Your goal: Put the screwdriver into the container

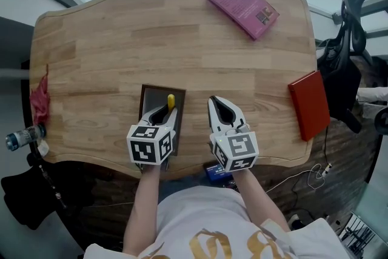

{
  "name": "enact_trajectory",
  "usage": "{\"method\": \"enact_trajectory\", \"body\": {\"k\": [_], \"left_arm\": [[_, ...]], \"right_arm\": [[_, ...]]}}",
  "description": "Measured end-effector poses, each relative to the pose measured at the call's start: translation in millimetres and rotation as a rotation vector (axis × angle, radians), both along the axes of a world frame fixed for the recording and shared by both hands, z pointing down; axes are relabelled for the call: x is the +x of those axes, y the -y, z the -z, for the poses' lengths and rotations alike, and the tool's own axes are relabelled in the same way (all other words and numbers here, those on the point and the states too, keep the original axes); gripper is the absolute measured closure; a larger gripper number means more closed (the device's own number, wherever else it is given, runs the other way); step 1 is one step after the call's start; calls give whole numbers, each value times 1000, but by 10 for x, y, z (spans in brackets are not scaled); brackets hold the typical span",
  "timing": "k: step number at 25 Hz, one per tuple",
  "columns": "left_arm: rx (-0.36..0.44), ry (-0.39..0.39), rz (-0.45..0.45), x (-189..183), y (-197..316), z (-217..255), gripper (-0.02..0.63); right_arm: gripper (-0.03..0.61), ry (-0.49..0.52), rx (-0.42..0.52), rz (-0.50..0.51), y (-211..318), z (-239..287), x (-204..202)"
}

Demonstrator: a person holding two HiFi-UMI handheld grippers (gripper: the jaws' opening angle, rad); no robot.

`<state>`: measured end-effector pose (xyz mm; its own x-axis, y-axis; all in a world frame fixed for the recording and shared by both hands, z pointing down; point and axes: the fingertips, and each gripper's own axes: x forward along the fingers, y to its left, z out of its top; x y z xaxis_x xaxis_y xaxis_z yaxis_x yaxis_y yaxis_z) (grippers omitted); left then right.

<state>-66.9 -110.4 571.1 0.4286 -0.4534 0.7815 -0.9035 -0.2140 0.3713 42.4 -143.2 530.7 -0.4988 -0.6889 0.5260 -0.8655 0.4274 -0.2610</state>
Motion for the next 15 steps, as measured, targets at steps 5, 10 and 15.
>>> {"method": "enact_trajectory", "body": {"k": [5,10,15], "left_arm": [[-47,-20,26,-20,28,-98,535],[-88,-40,36,-35,33,-179,535],[-108,-42,37,-38,43,-234,535]], "right_arm": [[546,0,-9,4,41,-44,-13],[546,-5,-20,8,68,-84,-26],[546,-9,-27,0,89,-122,-31]]}}
